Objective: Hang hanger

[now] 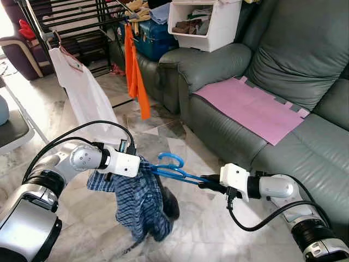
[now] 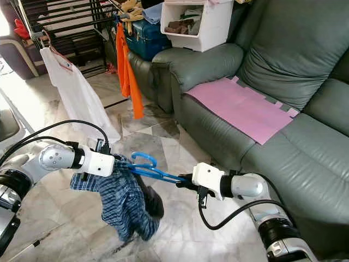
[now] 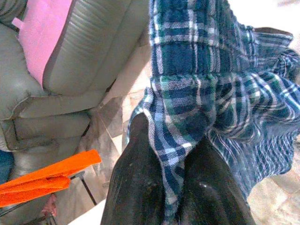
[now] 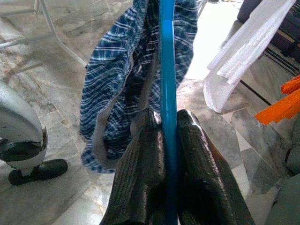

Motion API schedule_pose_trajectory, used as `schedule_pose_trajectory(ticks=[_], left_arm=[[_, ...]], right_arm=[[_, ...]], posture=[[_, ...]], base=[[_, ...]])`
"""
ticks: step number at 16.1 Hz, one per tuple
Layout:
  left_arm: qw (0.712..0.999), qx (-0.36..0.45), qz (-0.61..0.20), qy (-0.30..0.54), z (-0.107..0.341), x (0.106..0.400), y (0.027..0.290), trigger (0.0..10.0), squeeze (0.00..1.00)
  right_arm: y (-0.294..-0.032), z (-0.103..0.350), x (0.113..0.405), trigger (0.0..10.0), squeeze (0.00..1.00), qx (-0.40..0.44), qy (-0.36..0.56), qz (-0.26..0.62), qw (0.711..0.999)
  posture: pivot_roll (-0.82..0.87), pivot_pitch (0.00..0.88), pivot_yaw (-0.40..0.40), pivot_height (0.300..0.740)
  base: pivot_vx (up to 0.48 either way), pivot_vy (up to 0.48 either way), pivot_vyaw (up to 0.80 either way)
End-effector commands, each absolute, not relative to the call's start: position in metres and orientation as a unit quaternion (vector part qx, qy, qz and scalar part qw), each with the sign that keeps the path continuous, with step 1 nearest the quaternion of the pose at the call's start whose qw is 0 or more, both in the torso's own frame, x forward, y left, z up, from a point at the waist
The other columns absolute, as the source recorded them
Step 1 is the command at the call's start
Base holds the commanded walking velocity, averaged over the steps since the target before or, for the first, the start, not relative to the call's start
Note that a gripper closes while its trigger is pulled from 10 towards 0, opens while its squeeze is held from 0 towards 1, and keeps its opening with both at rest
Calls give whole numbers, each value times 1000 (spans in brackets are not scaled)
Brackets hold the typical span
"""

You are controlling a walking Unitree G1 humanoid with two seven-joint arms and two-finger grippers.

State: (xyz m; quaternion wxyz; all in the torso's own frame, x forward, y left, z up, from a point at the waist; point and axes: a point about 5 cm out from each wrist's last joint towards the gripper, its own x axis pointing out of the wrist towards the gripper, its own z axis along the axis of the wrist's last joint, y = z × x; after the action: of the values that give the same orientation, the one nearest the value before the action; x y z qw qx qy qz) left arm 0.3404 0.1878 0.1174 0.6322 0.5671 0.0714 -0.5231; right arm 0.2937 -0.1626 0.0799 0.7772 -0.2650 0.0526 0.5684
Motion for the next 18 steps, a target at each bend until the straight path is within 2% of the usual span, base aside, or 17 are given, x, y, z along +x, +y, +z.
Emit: schedule_pose_trajectory(ticks=[1, 4, 5, 7, 8, 9, 11, 14, 15, 16, 18], left_arm=[[635, 563, -523, 73, 121, 342, 188, 0, 0], [635, 561, -524, 81, 117, 341, 188, 0, 0], [638, 559, -524, 82, 116, 341, 188, 0, 0], [648, 546, -525, 82, 116, 341, 186, 0, 0], [651, 543, -523, 85, 116, 341, 187, 0, 0], [663, 531, -517, 106, 111, 339, 193, 0, 0], [674, 524, -505, 126, 106, 337, 203, 0, 0], [706, 497, -483, 146, 105, 337, 212, 0, 0], [711, 499, -466, 168, 101, 336, 221, 0, 0], [714, 499, -457, 178, 99, 335, 224, 0, 0], [747, 470, -420, 209, 95, 335, 235, 0, 0]], right_arm=[[-157, 87, 299, 10000, 0, -277, 35, 571, 772], [-156, 85, 300, 10000, 0, -281, 34, 565, 775], [-157, 85, 301, 10000, 1000, -282, 37, 565, 774], [-160, 86, 302, 10000, 1000, -296, 45, 571, 764], [-161, 86, 301, 10000, 1000, -314, 49, 579, 751], [-167, 89, 300, 10000, 1000, -341, 62, 597, 723], [-177, 103, 304, 10000, 1000, -354, 73, 603, 711], [-185, 127, 317, 10000, 1000, -370, 46, 576, 727], [-188, 146, 328, 10000, 1000, -373, 13, 545, 751], [-188, 152, 332, 10000, 1000, -369, 3, 533, 762], [-188, 170, 339, 10000, 1000, -327, -27, 517, 791]], posture=[[-95, 0, 43, 740], [-99, 0, 42, 740], [-101, 0, 40, 740], [-98, 0, 34, 740], [-98, 0, 34, 740], [-101, 0, 35, 740], [-105, 0, 36, 740], [-108, 0, 38, 740], [-109, 0, 39, 740], [-109, 0, 39, 740], [-107, 0, 41, 740]], base=[[0, 0, 0], [0, 0, 0], [0, 0, 0], [0, 0, 0], [0, 0, 0], [0, 0, 0], [0, 0, 0], [0, 0, 0], [0, 0, 0], [0, 0, 0], [0, 0, 0]])
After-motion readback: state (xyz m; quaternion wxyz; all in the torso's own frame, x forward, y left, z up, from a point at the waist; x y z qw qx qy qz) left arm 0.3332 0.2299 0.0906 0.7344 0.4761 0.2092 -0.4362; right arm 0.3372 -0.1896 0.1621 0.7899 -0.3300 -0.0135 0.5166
